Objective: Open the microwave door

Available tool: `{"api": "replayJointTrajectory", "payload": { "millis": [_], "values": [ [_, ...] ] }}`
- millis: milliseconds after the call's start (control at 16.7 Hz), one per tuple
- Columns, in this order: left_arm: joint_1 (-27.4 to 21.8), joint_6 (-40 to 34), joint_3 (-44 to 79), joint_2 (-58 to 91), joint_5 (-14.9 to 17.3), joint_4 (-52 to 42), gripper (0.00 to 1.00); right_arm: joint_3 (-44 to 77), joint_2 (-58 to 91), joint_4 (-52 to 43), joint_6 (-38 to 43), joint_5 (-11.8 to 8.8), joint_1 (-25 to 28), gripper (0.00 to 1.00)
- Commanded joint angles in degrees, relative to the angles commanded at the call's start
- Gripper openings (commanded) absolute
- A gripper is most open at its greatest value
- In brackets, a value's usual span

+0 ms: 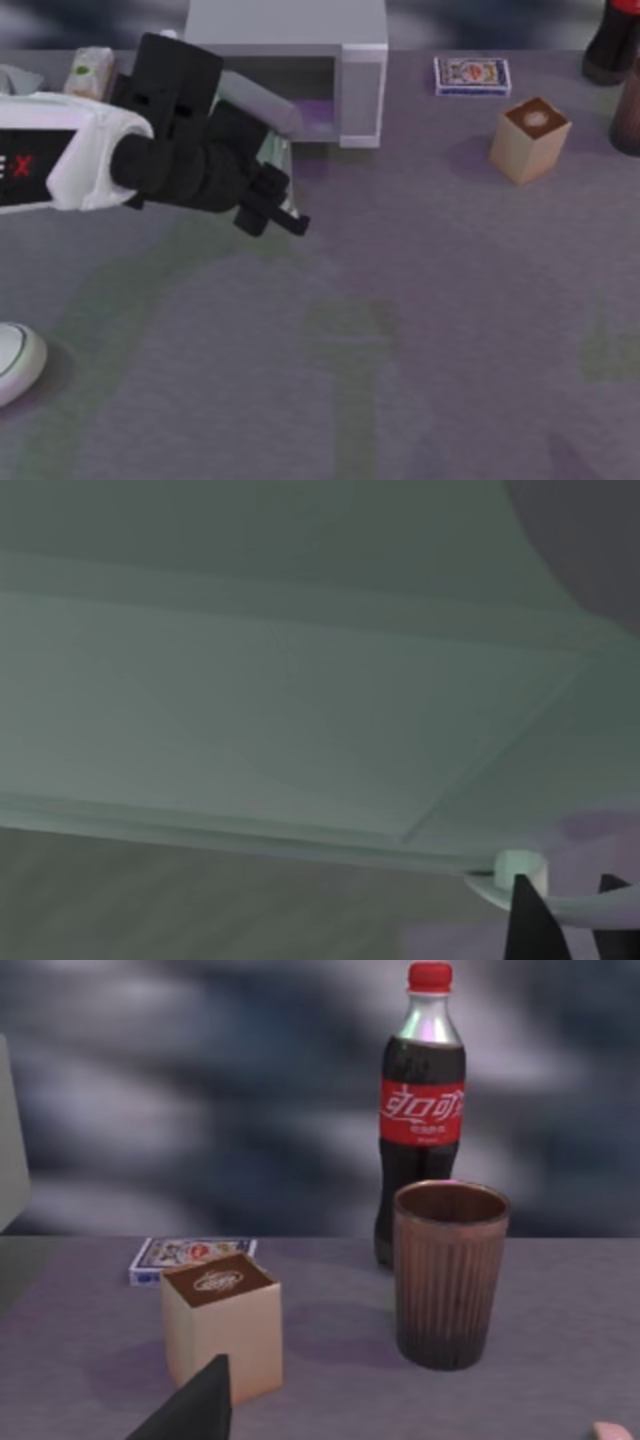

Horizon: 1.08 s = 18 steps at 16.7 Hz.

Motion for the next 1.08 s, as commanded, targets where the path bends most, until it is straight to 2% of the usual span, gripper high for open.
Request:
{"api": "replayJointTrajectory", "payload": {
  "millis": [540,1080],
  "values": [
    [2.3,4.6,-0.9,-0.9,2.9,-1.0,0.0,0.0,0.0,0.0,0.0,0.0,0.0,1.0],
    [2.3,4.6,-0.9,-0.9,2.9,-1.0,0.0,0.0,0.0,0.0,0.0,0.0,0.0,1.0]
  ]
}}
